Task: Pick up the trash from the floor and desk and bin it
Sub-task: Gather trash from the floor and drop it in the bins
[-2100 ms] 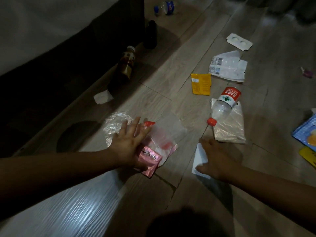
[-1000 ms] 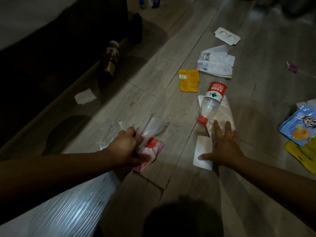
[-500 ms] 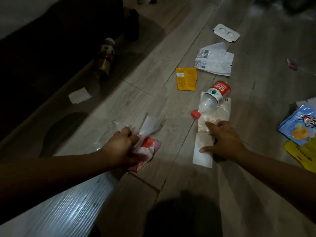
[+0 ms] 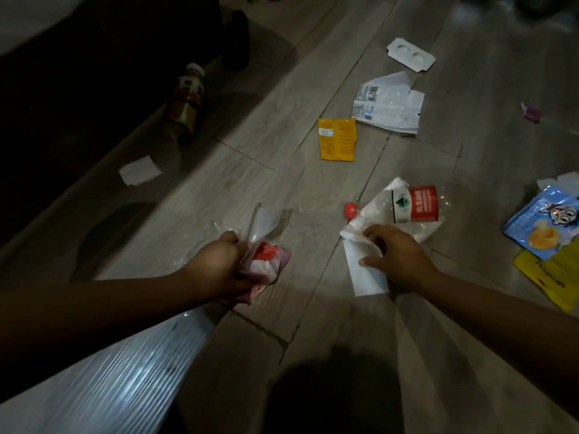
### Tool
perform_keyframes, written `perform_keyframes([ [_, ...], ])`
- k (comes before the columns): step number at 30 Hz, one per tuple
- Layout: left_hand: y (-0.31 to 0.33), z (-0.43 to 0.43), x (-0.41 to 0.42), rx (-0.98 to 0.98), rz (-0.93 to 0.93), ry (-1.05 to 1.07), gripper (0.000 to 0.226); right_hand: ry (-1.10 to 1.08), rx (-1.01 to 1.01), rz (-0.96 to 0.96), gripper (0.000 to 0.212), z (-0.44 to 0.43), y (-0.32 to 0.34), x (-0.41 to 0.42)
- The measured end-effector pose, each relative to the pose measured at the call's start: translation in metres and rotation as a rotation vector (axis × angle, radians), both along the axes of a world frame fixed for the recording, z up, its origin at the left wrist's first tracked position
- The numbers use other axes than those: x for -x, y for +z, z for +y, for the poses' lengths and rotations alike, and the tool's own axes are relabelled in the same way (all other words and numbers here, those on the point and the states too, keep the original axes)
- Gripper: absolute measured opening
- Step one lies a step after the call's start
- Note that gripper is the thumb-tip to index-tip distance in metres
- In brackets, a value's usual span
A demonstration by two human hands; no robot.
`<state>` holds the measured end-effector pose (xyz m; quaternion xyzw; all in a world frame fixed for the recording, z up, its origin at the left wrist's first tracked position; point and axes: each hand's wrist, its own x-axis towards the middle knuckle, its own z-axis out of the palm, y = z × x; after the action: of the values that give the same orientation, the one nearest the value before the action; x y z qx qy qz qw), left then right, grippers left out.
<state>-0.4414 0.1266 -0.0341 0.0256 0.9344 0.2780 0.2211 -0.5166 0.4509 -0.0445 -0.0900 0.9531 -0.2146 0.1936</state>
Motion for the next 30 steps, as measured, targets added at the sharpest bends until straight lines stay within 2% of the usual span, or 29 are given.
perform_keyframes([
  [2,0.002,0.001,-0.001,0.018,0.015,-0.032,0.055,0.027,-0.022,0.047,0.045,-0.001,0.001,-0.003],
  [5,0.003,0.001,0.001,0.045,0.029,-0.068,0.056,0.055,-0.09,0.117,0.043,-0.003,0.004,-0.005],
  [13,0.002,0.0,0.0,0.027,0.011,-0.047,0.054,0.161,-0.156,0.094,0.039,-0.014,0.014,0.005],
  [16,0.002,-0.002,0.002,0.076,0.015,-0.079,0.049,0.173,-0.181,0.046,0.035,-0.015,0.015,0.006],
  [18,0.002,-0.004,0.004,0.098,0.041,-0.081,0.037,0.144,-0.132,0.01,0.029,-0.013,0.018,0.006],
  [23,0.008,-0.007,0.006,-0.027,0.072,-0.002,0.013,-0.04,0.079,0.042,0.031,-0.013,0.028,0.007],
  [27,0.014,-0.013,0.003,-0.034,0.103,0.027,0.013,-0.14,0.183,0.149,0.04,-0.024,0.039,0.0],
  [30,0.024,-0.017,-0.002,-0.05,0.141,0.088,0.024,-0.196,0.328,0.149,0.044,-0.037,0.053,-0.006],
])
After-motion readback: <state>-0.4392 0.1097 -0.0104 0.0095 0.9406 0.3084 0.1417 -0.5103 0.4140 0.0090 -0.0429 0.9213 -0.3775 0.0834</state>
